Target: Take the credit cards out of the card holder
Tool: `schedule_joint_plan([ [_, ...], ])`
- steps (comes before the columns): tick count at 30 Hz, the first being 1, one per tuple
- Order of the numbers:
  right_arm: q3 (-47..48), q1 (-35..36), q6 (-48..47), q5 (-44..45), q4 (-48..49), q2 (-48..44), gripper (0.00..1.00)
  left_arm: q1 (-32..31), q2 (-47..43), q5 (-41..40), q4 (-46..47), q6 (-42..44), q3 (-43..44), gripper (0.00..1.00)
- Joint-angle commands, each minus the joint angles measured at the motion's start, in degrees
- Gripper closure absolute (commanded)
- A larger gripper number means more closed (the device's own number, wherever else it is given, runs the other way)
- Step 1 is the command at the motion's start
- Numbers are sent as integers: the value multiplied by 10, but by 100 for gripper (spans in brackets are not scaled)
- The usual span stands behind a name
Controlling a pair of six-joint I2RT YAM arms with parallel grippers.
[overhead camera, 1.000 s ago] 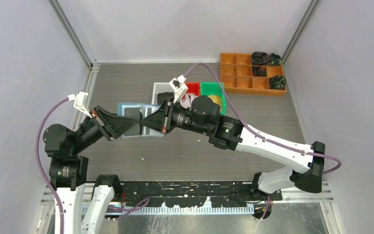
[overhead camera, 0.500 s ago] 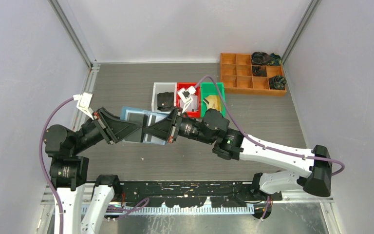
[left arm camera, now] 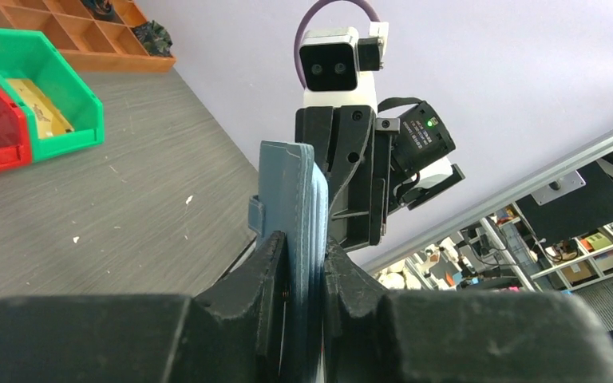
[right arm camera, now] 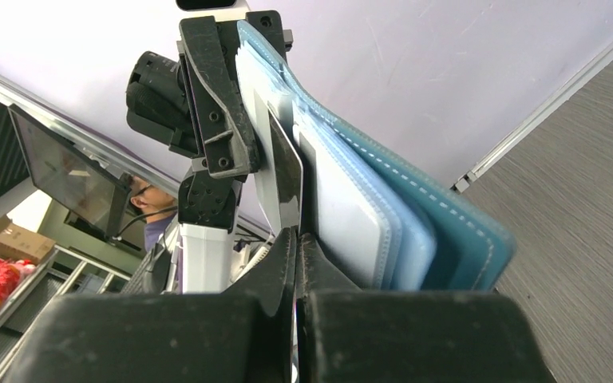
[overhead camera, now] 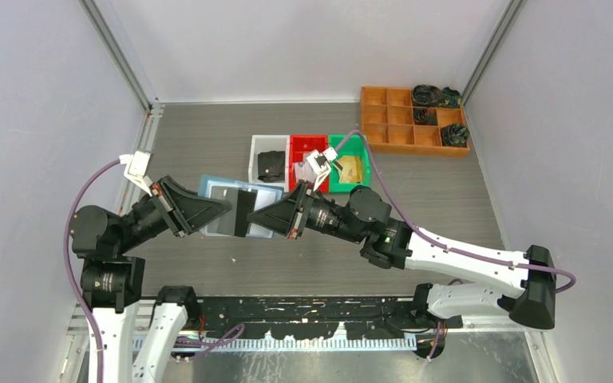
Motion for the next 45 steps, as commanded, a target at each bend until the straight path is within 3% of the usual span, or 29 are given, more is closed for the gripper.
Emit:
schedule_joint_plan([
  [1, 2, -1, 2, 4, 13, -4, 99, -2, -5, -1, 59, -9, 33, 83],
  [2, 5, 0, 2, 1, 14, -2, 96, -2, -4, -3, 57, -9, 31, 86],
  [5, 14, 0, 9, -3, 25, 10, 64, -2, -5, -9, 48, -4, 32, 98],
  [7, 20, -1, 12, -8, 33, 17, 51, -2, -4, -9, 47, -5, 32, 100],
  [11, 34, -2, 19, -18, 43, 35, 48, -2, -4, -5, 51, -11, 33, 100],
  [18, 33, -13, 54, -47, 106, 51, 55, -2, -4, 8, 60, -25, 33, 100],
  [25, 6, -38, 146, -116, 253, 62, 71, -2, -4, 1, 36, 9, 35, 100],
  [30, -8, -54, 152, -127, 243, 49, 89, -2, -3, -19, 7, 34, 43, 100],
  [34, -23, -101, 131, -120, 154, -5, 99, -2, -6, -32, -17, 62, 51, 100],
  [38, -34, -167, 90, -124, 36, -86, 99, -2, -8, -52, -56, 109, 67, 100],
  [41, 5, -217, 28, -120, -95, -124, 99, -2, -6, -67, -81, 147, 74, 100],
  [45, 78, -279, -30, -116, -241, -100, 99, -2, -6, -69, -93, 183, 73, 100],
])
